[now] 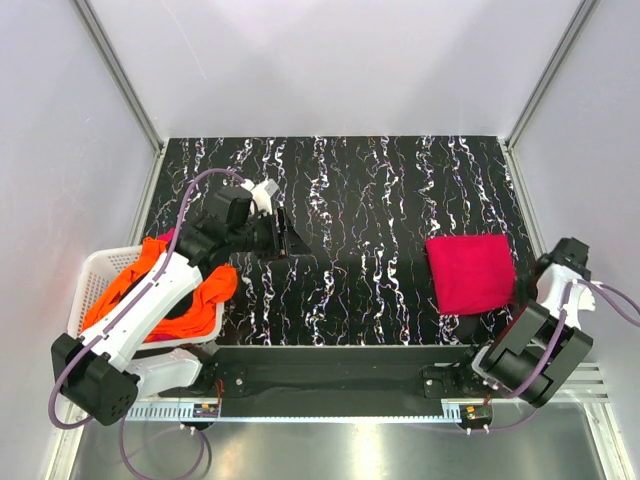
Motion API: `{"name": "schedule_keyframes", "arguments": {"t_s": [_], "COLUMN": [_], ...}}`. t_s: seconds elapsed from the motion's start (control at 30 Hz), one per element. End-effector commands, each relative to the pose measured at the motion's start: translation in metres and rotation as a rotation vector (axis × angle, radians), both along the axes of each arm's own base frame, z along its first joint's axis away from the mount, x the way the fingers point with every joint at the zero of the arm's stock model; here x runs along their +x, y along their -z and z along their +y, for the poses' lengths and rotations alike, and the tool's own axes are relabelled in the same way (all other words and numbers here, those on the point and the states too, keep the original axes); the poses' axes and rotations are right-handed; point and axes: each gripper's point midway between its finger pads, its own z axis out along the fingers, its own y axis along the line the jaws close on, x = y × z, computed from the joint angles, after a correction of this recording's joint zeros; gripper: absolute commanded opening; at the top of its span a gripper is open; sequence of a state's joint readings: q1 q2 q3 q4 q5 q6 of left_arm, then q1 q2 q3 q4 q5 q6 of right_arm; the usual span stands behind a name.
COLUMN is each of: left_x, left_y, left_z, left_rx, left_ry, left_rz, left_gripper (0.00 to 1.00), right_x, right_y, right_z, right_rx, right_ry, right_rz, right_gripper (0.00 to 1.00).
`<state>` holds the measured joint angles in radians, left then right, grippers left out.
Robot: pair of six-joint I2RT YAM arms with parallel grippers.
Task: Fold and stack the t-shirts
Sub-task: Neatly place the folded tshirt to the corner
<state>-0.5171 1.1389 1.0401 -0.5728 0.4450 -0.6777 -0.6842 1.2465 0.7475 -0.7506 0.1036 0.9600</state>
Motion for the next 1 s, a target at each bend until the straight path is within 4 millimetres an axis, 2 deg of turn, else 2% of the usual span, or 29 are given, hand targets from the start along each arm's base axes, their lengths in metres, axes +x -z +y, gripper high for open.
{"name": "schedule_keyframes", "arguments": {"t_s": [0.0,0.27,0.5,0.8,0.93,0.97], "left_x": [0.001,0.004,0.008,0.012,0.012,0.012], "left_y": [-0.016,-0.011,-0.009,-0.004,-0.004,-0.004], "left_z": [-0.006,-0.007,-0.01,-0.014,-0.017,-0.017], "left_rx": [-0.043,-0.046,-0.064,-0.075,-0.09,-0.093], "left_ry": [0.046,0.056,0.066,0.067,0.073,0.074], "left_rz": [-0.067,-0.055,-0.039,-0.022,-0.004,0.0], "left_gripper": [0.52,0.52,0.52,0.52,0.52,0.52], "right_x": [-0.032,-0.059,-0.052,-0.056,-0.058,-0.063], "right_y": [-0.005,-0.017,-0.027,-0.025,-0.025,-0.028], "right_z": [-0.015,-0.047,-0.068,-0.072,-0.065,-0.065], "right_rx": [-0.056,-0.141,-0.167,-0.138,-0.11,-0.114], "right_ry": [0.011,-0.096,-0.163,-0.179,-0.197,-0.183], "right_rz": [0.121,0.275,0.329,0.389,0.394,0.407], "right_gripper": [0.0,0.0,0.0,0.0,0.37,0.55]}}
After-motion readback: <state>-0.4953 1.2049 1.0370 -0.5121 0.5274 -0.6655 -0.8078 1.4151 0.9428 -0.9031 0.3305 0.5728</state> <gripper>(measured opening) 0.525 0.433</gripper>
